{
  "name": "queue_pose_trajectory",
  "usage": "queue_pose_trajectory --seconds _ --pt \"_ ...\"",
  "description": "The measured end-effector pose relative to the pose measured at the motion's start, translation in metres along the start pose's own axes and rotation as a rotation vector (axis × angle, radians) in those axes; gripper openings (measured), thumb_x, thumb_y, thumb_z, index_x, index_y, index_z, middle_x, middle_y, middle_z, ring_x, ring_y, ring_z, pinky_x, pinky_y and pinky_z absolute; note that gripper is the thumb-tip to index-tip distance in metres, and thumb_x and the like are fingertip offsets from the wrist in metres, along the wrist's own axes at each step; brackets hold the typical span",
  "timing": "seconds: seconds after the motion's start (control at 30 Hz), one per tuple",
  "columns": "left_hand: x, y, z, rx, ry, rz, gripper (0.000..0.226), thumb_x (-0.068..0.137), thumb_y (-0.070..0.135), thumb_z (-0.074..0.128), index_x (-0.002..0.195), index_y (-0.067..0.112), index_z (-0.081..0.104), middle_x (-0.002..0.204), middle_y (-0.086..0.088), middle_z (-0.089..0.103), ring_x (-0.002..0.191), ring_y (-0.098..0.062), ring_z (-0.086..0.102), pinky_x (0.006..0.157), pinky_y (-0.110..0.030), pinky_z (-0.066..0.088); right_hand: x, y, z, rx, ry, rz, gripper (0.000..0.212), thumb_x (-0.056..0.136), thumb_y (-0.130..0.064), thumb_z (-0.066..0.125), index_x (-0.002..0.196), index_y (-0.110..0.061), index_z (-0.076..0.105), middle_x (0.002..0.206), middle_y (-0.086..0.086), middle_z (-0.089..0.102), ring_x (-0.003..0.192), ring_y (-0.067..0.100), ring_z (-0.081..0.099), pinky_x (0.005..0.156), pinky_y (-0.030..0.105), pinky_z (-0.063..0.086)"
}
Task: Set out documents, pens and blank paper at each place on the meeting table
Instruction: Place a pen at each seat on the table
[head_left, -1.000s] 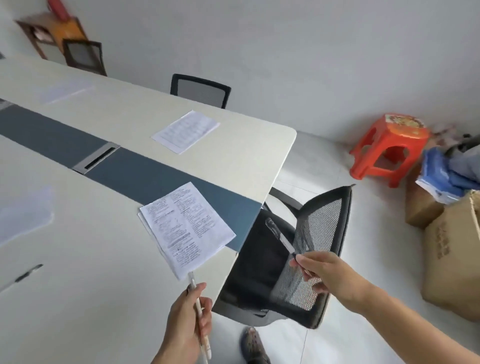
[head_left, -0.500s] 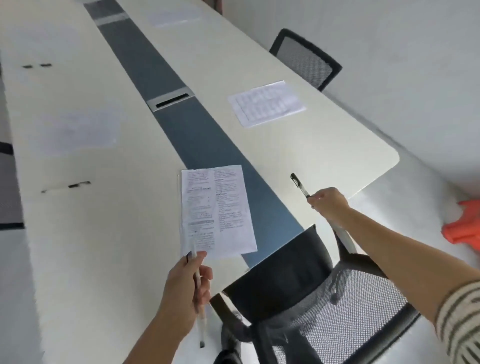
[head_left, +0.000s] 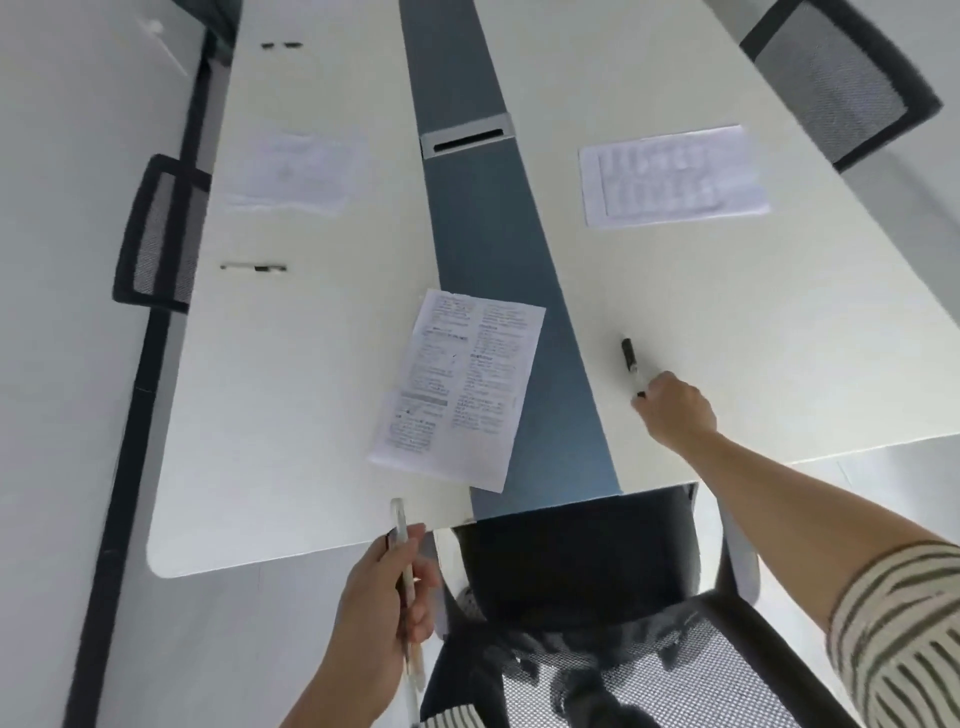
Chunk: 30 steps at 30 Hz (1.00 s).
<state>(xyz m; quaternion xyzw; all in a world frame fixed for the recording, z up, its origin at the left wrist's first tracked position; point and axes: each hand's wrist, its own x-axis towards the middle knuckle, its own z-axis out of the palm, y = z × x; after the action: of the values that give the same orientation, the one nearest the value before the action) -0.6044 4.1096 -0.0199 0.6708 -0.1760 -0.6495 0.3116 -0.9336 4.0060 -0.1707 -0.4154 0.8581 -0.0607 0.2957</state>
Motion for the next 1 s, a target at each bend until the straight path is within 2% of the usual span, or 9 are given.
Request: queue_pose_trajectory --seconds 0.1,0.23,0.33,0.43,0.53,0.63,0.77,0.93,1.0 --pt "-0.019 -0.004 0.021 -0.055 -0.02 0.051 0.022 0.099 0.01 0.039 0.104 0.009 0.06 0.055 -0.009 0.055 0.035 -0.012 0.035 0.036 -0.016 0.029 -0.022 0.004 -0.019 0.05 -0.039 -0.057 0.039 0.094 -0.036 0.054 0.124 -0.012 0.054 0.117 0.01 0.065 0.106 0.033 0.06 0.079 0.036 0.045" --pt "-0.04 0.002 0.05 0.0 -0.11 0.143 0.018 0.099 0.004 0.039 0.104 0.006 0.056 0.063 -0.016 0.062 0.046 -0.018 0.044 0.045 -0.026 0.039 -0.085 0.013 -0.052 0.278 -0.109 -0.143 0.033 0.091 -0.039 0.059 0.119 -0.021 0.062 0.112 -0.002 0.068 0.104 0.023 0.064 0.086 0.033 0.049" --pt "-0.049 0.006 0.069 0.116 -0.204 0.246 0.014 0.101 0.009 0.039 0.098 0.012 0.052 0.084 -0.017 0.075 0.072 -0.027 0.064 0.075 -0.038 0.052 -0.151 0.025 -0.069 0.478 -0.193 -0.181 0.02 0.089 -0.035 0.062 0.102 -0.022 0.067 0.096 -0.004 0.071 0.09 0.017 0.069 0.08 0.036 0.055" --pt "-0.054 0.004 0.09 0.211 -0.344 0.294 0.014 0.103 0.012 0.036 0.098 0.013 0.048 0.095 -0.012 0.077 0.098 -0.027 0.068 0.1 -0.046 0.046 -0.221 0.04 -0.072 0.615 -0.259 -0.167 0.014 0.09 -0.031 0.061 0.092 -0.02 0.07 0.089 0.0 0.074 0.081 0.013 0.071 0.064 0.026 0.052" --pt "-0.059 -0.011 0.114 0.351 -0.5 0.344 0.014 0.103 0.016 0.036 0.102 0.012 0.05 0.1 -0.005 0.077 0.113 -0.022 0.063 0.11 -0.05 0.035 -0.278 0.058 -0.07 0.803 -0.302 -0.156 0.017 0.094 -0.031 0.06 0.097 -0.019 0.071 0.091 0.002 0.075 0.079 0.011 0.071 0.058 0.023 0.049" --pt "-0.077 -0.037 0.139 0.509 -0.642 0.373 0.024 0.103 0.028 0.036 0.109 0.019 0.057 0.109 0.006 0.074 0.123 -0.015 0.054 0.113 -0.048 0.031 -0.317 0.084 -0.073 0.963 -0.261 -0.116 0.021 0.093 -0.034 0.062 0.099 -0.017 0.071 0.081 -0.001 0.074 0.076 0.014 0.07 0.056 0.025 0.047" --pt "-0.117 -0.068 0.182 0.595 -0.797 0.376 0.029 0.101 0.034 0.041 0.093 0.034 0.069 0.117 0.007 0.07 0.121 -0.007 0.052 0.11 -0.042 0.035 -0.341 0.128 -0.09 1.098 -0.14 -0.102 0.03 0.079 -0.044 0.072 0.094 -0.017 0.073 0.073 0.0 0.069 0.064 0.014 0.062 0.05 0.022 0.042" --pt "-0.147 -0.11 0.252 0.738 -0.915 0.402 0.027 0.101 0.032 0.04 0.105 0.026 0.065 0.111 0.015 0.072 0.115 0.001 0.053 0.101 -0.027 0.038 -0.338 0.205 -0.12 1.167 -0.113 -0.109 0.02 0.085 -0.013 0.073 0.086 0.006 0.069 0.058 -0.001 0.059 0.045 0.004 0.045 0.046 0.012 0.034" --pt "-0.156 -0.127 0.291 0.783 -0.938 0.421 0.025 0.102 0.03 0.038 0.11 0.023 0.061 0.106 0.011 0.074 0.11 0.001 0.059 0.099 -0.028 0.043 -0.331 0.244 -0.137 1.171 -0.103 -0.123 0.013 0.086 -0.011 0.072 0.08 -0.001 0.068 0.058 -0.002 0.056 0.047 0.006 0.043 0.048 0.014 0.035"
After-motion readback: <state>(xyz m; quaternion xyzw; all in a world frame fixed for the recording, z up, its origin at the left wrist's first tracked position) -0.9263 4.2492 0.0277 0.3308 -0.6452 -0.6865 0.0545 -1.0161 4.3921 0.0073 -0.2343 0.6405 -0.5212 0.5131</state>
